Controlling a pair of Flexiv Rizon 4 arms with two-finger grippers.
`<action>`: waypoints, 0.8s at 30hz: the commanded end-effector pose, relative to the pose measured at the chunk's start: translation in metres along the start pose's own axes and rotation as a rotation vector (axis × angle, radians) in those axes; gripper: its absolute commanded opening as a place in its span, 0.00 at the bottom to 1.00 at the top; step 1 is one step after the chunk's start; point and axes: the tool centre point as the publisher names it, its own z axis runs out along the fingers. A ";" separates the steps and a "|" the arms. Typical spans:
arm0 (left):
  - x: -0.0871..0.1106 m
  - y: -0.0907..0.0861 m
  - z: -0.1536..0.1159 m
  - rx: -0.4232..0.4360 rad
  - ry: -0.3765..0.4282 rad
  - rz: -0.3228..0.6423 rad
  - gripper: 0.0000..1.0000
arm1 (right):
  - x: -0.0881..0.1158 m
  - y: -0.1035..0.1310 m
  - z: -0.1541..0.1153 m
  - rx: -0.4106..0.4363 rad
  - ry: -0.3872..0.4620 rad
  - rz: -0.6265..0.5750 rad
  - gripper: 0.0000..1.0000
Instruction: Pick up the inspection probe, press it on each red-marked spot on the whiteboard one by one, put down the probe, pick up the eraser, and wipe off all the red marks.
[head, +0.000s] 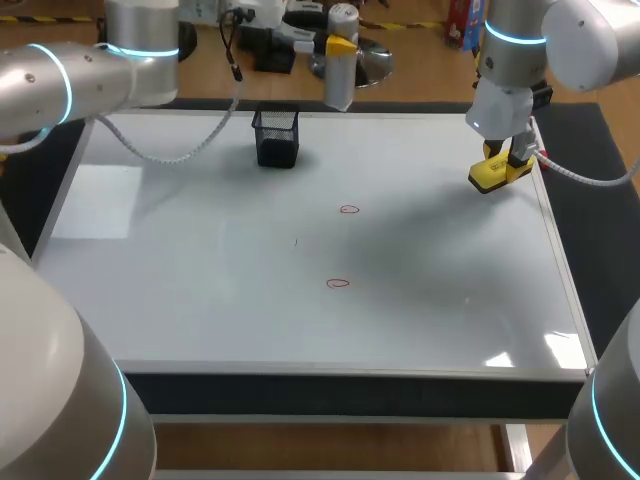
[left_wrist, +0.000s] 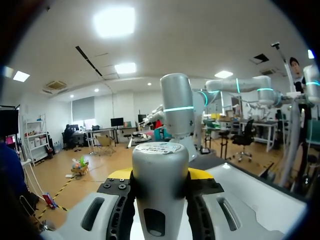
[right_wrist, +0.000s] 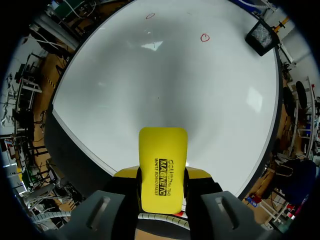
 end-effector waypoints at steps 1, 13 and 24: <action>-0.009 0.003 -0.001 0.002 0.184 -0.002 0.00 | 0.000 -0.001 -0.001 0.001 0.002 -0.001 0.00; -0.017 0.010 -0.003 0.010 0.226 -0.009 0.00 | 0.000 -0.001 -0.001 0.001 0.002 -0.001 0.00; -0.019 0.011 -0.003 0.006 0.229 -0.019 0.00 | 0.000 -0.001 -0.001 0.001 0.002 -0.001 0.00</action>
